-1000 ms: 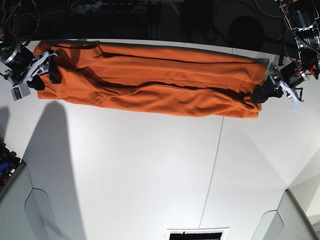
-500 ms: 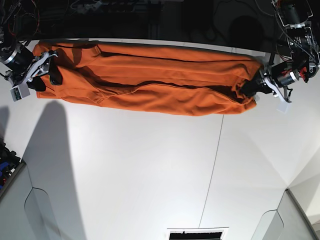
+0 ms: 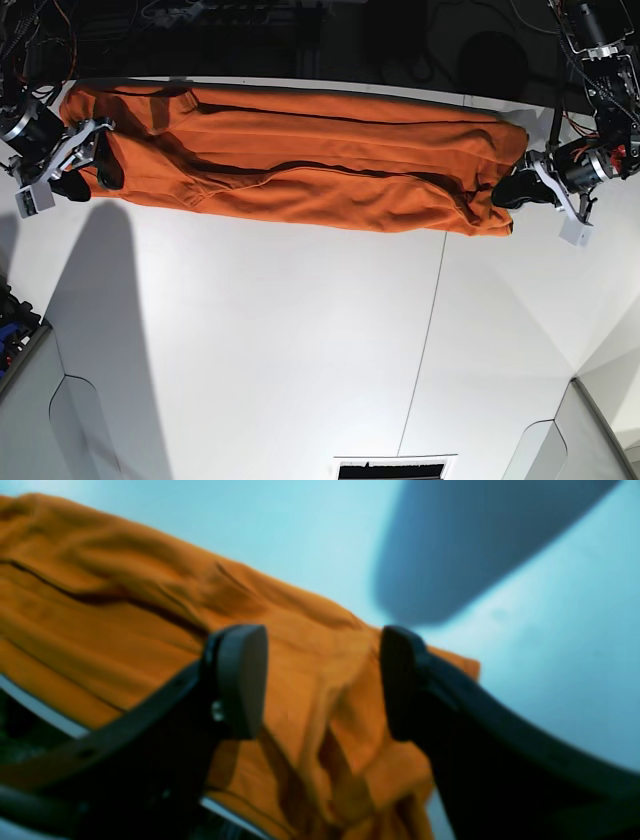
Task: Layout the t-shirt on the table in an organized manner, then fold the t-shirt properly
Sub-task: 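Grasp the shirt end with the left gripper while the right holds the other end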
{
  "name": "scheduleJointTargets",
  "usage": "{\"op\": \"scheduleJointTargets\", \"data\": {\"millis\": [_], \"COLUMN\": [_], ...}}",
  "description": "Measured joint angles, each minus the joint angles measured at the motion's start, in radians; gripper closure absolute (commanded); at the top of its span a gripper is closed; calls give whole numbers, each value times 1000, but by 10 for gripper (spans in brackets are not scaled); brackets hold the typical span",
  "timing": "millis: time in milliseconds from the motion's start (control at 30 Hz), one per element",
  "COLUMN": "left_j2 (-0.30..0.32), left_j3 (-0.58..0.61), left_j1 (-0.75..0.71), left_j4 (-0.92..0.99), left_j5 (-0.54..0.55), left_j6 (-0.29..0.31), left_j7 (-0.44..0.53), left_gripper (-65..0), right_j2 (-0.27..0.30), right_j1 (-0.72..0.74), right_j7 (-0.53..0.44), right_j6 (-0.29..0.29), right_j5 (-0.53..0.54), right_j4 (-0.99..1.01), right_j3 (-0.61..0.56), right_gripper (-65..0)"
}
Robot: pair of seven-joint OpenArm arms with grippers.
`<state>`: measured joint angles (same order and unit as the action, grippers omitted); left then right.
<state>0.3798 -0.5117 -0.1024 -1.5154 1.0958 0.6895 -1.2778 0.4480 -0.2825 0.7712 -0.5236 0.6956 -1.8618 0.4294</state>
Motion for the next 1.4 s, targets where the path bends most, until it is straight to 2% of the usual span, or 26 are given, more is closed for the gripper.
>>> {"op": "scheduleJointTargets", "data": {"millis": [133, 233, 333, 467, 500, 600, 667, 800, 933, 1067, 1200, 1400], "left_j2": [0, -1, -1, -1, -1, -11, -37, -48, -73, -161, -234, -253], "left_j3": [0, 0, 0, 0, 1, -27, -98, -191, -192, -191, -191, -194], "left_j1": [2, 0, -18, -46, -57, -101, -110, -108, -139, -158, -152, -123], "left_j4": [-59, -57, -55, -40, -35, -29, -28, -27, -27, -27, -27, -27], "left_j5": [8, -68, -93, -128, -138, -181, -204, -171, -148, -161, -169, -221], "left_j6": [0, 0, 0, 0, 0, 0, 0, -1, -1, -2, -1, -2], "left_j7": [3, 2, 11, 60, 87, 176, 194, 193, 190, 187, 226, 273], "left_gripper": [0, 0, -9, -259, -275, -275, -275, -275, -275, -275, -275, -275], "right_j2": [1, 0, 0, 0, 0, 0, 0, 0, 0, 0, 0, 0], "right_j1": [0, 0, 0, 0, 0, 0, 0, 0, 0, 0, 0, -1], "right_j7": [0, 0, 0, 0, 1, 6, 8, 8, 8, 8, 10, 19], "right_j6": [0, 0, 0, 0, 0, 0, 0, 0, 0, 0, 0, 0], "right_j5": [-7, -14, -11, -12, -11, -12, -12, -12, -12, -14, -14, -14], "right_j4": [0, 0, 0, 0, 0, 0, 0, 0, 0, 0, 0, 0], "right_j3": [0, 0, 0, 0, 0, 0, 0, 0, 0, 0, 0, 0], "right_gripper": [-351, -351, -351, -351, -351, -351, -351, -351, -351, -351, -351, -351]}}
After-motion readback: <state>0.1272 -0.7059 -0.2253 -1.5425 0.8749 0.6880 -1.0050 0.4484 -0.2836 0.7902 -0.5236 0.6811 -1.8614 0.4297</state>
